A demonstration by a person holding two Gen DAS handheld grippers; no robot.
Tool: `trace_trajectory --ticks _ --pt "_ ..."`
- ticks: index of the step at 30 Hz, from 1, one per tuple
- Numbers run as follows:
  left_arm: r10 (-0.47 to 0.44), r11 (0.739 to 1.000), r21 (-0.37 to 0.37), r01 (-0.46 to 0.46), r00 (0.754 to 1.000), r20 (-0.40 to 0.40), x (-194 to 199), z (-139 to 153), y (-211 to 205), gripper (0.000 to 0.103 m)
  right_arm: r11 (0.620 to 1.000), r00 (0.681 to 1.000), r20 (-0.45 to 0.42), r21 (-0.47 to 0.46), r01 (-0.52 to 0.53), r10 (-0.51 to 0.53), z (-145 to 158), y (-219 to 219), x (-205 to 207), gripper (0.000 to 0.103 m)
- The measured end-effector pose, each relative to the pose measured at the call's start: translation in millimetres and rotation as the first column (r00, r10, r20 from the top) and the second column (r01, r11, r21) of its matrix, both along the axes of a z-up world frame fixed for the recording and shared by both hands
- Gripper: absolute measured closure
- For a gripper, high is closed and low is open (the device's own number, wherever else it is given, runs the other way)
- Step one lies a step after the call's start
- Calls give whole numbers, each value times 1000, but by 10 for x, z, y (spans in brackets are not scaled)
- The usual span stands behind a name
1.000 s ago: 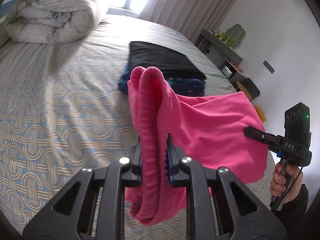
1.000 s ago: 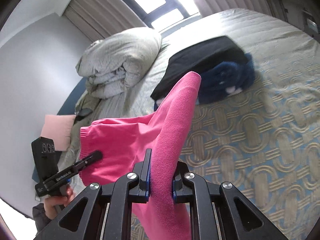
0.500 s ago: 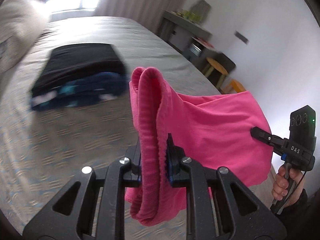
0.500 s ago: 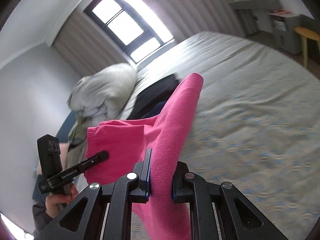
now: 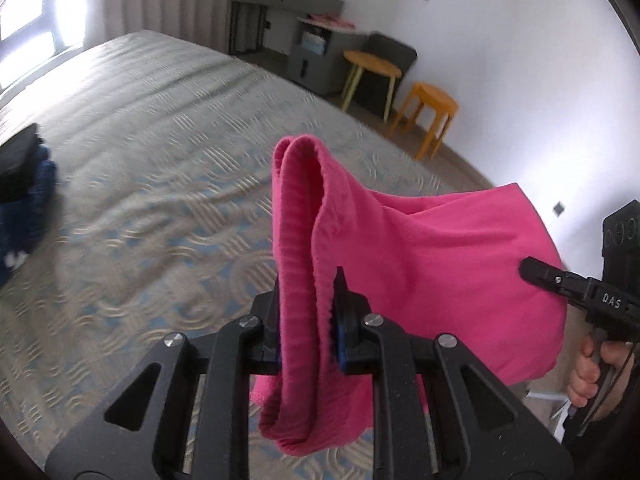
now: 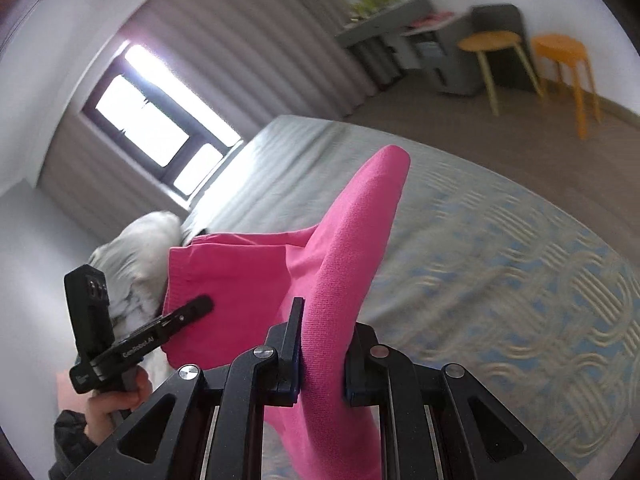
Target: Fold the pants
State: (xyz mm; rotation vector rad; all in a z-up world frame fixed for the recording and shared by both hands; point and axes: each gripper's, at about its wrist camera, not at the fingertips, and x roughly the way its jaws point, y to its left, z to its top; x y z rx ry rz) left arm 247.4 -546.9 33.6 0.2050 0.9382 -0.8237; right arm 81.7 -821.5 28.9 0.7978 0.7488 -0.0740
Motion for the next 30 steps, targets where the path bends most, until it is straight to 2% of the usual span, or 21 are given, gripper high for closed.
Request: trace_trajectory --ticks 5,8,10,14,17,18,20,21,24,25,27,30 --pt "21 997 73 -22 1000 13 35 -477 -194 82 998 997 -68 38 45 -42 -617 -261 -219 89" --pt "64 995 81 -61 997 -32 166 -639 -85 67 997 996 -75 51 62 -58 -815 -296 -292 89" --pt "51 994 91 -52 999 13 177 -637 -15 43 995 994 -82 60 76 -71 -914 -323 -322 88" --pt "-16 990 140 -1 993 119 82 -529 131 38 995 994 -68 54 89 -86 -931 -361 -422 86" --pt "-18 989 149 -7 986 166 15 -376 326 35 990 987 -106 61 125 -118 -859 -364 -519 77" --pt "-3 986 164 -32 978 209 -35 -297 399 35 989 982 -129 38 143 -137 -805 -375 -495 70" --pt "10 983 177 -58 965 261 -78 -167 536 35 978 961 -180 -66 200 -209 -640 -345 -579 58" --pt "18 984 164 -66 961 277 -136 -65 643 35 966 952 -180 -119 229 -248 -520 -295 -664 55" --pt "42 991 107 -74 960 277 -302 203 918 34 959 954 -140 -143 245 -265 -260 -110 -880 54" --pt "47 993 89 -75 960 275 -372 266 965 30 956 955 -127 -153 250 -270 -148 -15 -973 53" --pt "65 996 38 -78 961 268 -586 440 1122 19 947 952 -111 -187 262 -285 42 220 -1122 43" --pt "64 998 -19 -61 959 275 -949 648 1310 17 944 957 -73 -201 262 -281 263 654 -1374 33"
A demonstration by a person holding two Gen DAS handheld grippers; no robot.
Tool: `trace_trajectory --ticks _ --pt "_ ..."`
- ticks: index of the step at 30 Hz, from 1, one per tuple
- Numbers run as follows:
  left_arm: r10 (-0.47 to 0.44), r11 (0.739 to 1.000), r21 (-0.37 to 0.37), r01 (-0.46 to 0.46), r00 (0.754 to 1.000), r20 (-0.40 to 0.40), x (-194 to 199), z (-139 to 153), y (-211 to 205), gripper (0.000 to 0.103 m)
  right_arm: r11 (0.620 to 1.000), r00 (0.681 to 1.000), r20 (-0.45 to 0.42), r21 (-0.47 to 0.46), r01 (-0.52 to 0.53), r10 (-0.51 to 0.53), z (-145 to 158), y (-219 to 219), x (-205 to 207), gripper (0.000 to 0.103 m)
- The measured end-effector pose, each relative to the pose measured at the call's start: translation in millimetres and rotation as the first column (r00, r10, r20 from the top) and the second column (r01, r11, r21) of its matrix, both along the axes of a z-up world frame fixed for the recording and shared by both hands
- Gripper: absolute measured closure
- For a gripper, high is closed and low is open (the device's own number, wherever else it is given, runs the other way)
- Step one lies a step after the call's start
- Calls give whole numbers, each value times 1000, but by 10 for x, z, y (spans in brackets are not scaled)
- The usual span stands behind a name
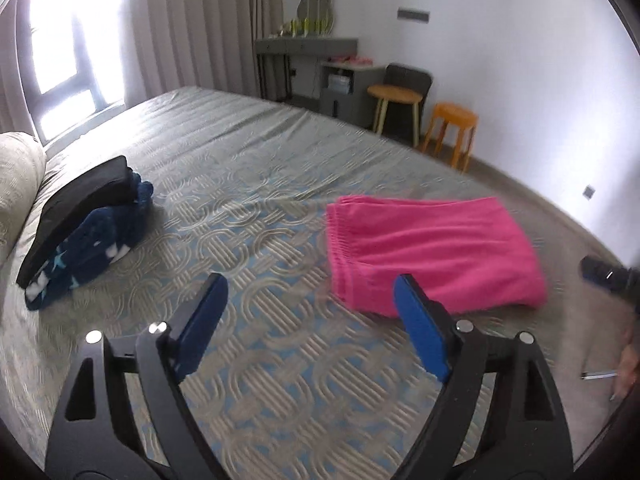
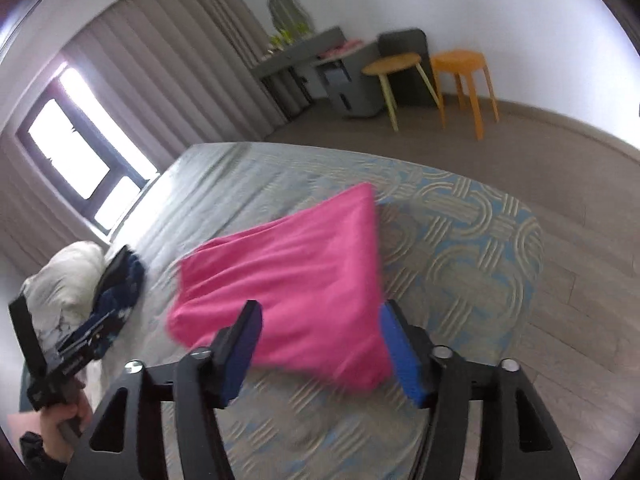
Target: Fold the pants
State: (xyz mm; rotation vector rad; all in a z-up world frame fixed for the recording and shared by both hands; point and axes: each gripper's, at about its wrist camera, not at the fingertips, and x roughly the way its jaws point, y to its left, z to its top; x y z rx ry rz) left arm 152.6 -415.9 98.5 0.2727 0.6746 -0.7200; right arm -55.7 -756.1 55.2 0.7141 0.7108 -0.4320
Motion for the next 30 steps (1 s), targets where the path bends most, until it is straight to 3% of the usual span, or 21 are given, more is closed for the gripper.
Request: trace_trajectory --ticks 5,10,12,20,26,30 --pt "-41 998 -47 42 999 25 -560 245 233 7 999 999 44 -26 20 -19 285 708 -300 26" --pt "-62 996 -63 67 995 78 -1089 365 493 1 972 991 69 -198 128 -116 637 1382 -694 11" --pt "-71 994 -74 76 995 63 -1229 349 594 1 967 989 73 -211 143 -131 696 1543 -783 0" --pt "-94 983 -155 95 996 13 -1607 303 955 1 925 987 70 -346 158 -143 931 2049 -1034 0" --pt "-78 983 -171 74 997 -17 -1657 216 1079 1 929 988 71 -338 154 -138 937 2179 -1067 0" --pt "-83 985 -149 83 997 3 -1695 185 1099 1 922 987 80 -353 160 -140 920 2267 -1081 0"
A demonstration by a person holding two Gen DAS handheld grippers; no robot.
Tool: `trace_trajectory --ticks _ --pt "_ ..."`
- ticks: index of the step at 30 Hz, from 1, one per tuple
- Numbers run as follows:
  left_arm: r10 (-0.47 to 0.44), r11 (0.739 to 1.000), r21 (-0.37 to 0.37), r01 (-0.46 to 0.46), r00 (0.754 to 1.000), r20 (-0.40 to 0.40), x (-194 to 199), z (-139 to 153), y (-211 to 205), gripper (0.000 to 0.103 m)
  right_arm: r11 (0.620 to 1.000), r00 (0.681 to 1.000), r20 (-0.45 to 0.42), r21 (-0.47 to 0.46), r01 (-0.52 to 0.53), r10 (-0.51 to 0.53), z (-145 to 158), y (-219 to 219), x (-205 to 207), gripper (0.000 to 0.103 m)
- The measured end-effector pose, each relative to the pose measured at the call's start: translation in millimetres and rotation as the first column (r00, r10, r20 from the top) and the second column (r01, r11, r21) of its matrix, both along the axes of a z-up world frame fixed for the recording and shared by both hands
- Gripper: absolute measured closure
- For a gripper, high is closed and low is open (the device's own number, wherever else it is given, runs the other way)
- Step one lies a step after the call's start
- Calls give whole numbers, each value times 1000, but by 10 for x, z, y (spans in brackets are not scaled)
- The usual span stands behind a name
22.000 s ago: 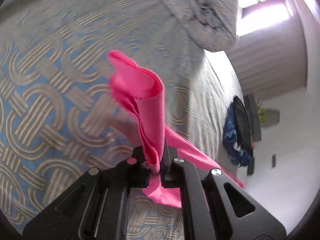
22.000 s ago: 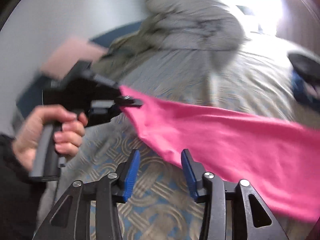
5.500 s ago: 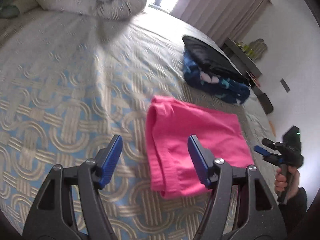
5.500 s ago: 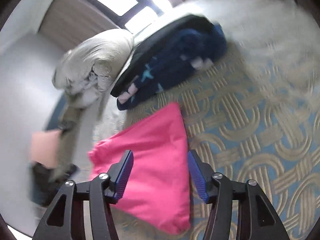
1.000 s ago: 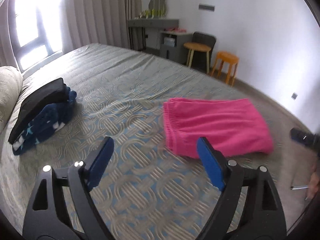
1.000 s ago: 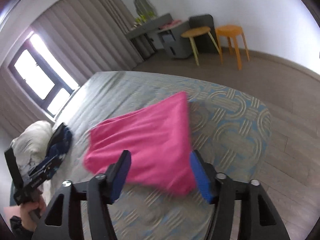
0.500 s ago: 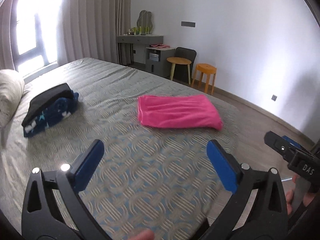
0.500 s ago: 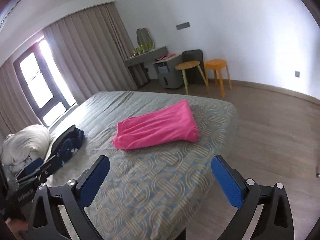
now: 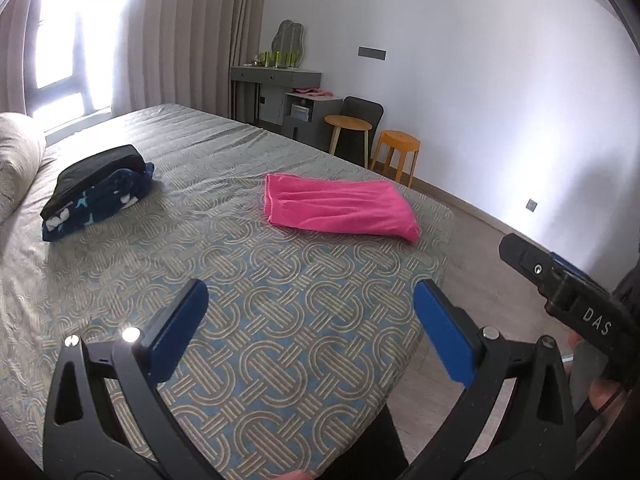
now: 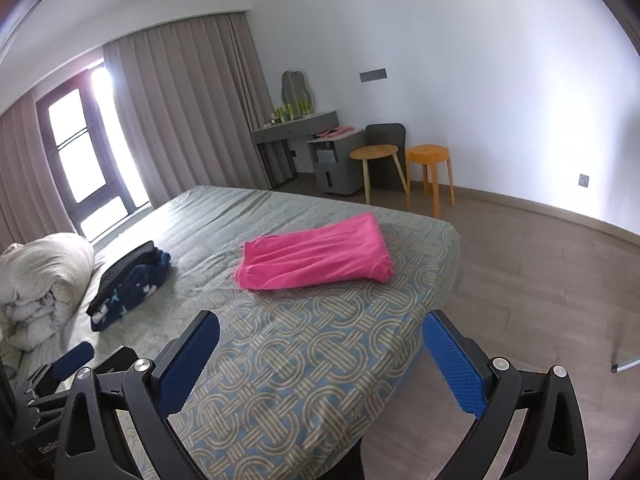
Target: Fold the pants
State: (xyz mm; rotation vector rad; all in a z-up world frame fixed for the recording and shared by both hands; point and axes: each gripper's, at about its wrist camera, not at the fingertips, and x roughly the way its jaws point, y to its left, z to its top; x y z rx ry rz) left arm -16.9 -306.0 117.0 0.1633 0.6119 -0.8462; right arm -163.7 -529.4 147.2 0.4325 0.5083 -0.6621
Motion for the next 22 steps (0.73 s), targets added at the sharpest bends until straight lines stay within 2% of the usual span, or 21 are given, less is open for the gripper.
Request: trace_trajectory --ticks 22 --pt "17 1000 -20 -17 1000 10 -21 50 75 1 1000 1000 2 -10 -29 29 -17 116 75 0"
